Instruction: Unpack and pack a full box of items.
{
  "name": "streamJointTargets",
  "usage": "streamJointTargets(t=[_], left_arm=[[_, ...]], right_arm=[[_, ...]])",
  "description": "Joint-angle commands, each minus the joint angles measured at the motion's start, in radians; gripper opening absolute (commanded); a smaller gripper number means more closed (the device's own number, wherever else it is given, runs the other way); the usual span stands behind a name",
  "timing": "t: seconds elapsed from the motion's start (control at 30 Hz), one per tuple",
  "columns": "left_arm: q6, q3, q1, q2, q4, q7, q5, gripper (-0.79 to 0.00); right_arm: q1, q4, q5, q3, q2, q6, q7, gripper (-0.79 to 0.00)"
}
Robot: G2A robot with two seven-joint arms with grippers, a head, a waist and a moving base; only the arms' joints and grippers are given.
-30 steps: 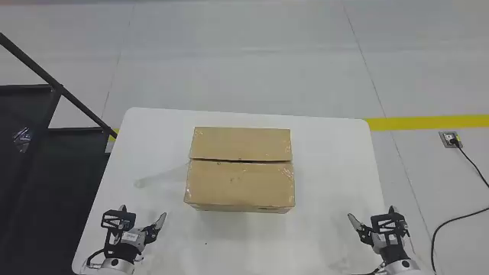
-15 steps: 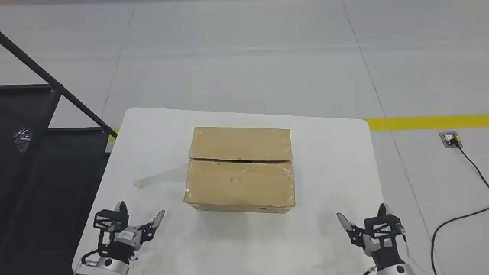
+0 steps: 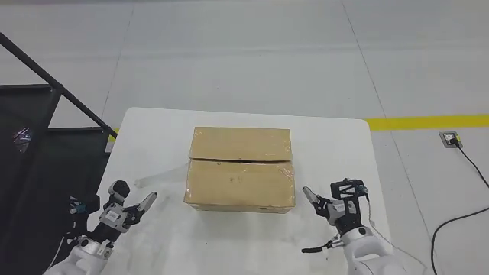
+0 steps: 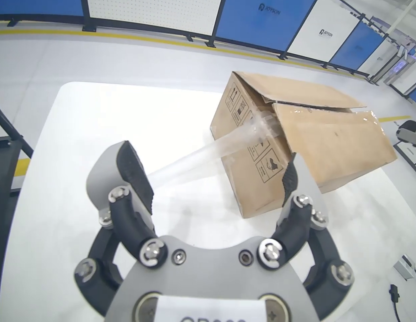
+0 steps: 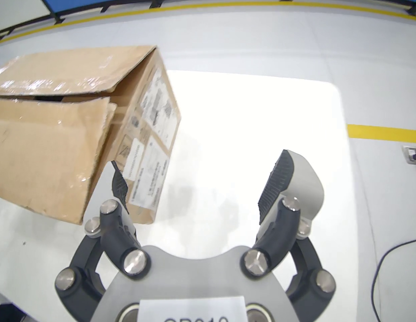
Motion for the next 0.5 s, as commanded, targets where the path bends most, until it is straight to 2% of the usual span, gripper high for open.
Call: streamJointTargets(t=[0.0, 0.27, 0.47], left_arm=[[0.0, 0.0, 0.0, 0.0, 0.0, 0.001, 0.0, 0.0], [0.0, 0.002, 0.0, 0.0, -0.001, -0.001, -0.003, 0.0], [-0.017, 0.05, -0.087, -0.001, 0.014, -0.077, -0.08, 0.0]], right_arm=[[-0.003, -0.001, -0.001, 0.003, 0.0, -0.001, -0.02, 0.0], [-0.002, -0.006, 0.017, -0.001, 0.0, -0.013, -0.024, 0.0], [0.122, 0.065, 0.346, 0.026, -0.012, -0.154, 0.002, 0.0]])
